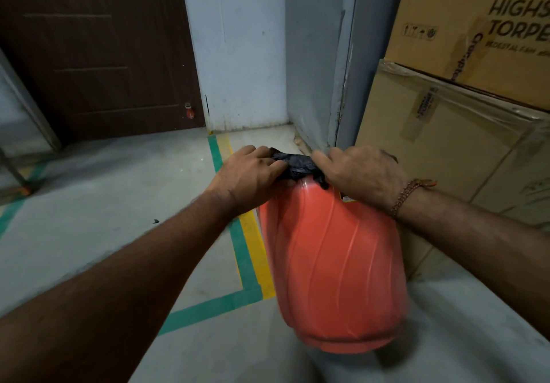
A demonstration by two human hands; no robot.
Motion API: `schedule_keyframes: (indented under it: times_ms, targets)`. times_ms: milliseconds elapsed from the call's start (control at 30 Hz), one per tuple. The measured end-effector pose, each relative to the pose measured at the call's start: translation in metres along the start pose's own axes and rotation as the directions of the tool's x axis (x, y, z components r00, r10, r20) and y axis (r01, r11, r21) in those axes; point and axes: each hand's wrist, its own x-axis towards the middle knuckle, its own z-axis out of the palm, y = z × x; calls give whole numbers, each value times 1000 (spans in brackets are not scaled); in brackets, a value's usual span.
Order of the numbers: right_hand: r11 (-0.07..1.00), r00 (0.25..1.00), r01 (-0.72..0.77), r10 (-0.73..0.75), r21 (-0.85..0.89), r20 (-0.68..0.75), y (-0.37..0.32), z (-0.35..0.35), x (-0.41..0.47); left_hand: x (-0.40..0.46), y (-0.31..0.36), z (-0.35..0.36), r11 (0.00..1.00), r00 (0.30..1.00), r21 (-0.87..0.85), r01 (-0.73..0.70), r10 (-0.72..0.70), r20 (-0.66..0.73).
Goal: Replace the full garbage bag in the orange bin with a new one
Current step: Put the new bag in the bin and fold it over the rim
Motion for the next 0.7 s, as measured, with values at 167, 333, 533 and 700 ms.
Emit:
schedule_keyframes:
  times_ms: [167,333,533,700]
  targets:
    - [999,995,21,-19,-24,98,-9,-13,6,4,6,-3,1000,998,6,-23,23,-52]
    - [954,962,-150,79,261,261,-7,-20,18,8,12,2,995,998,100,-22,29,-61]
    - [868,928,-210,32,449,371,7,-28,24,4,10,-1,993,998,118,-23,29,-49]
    - [969,969,-109,54,221,242,9,-27,21,7,12,-4,993,998,114,-29,35,-51]
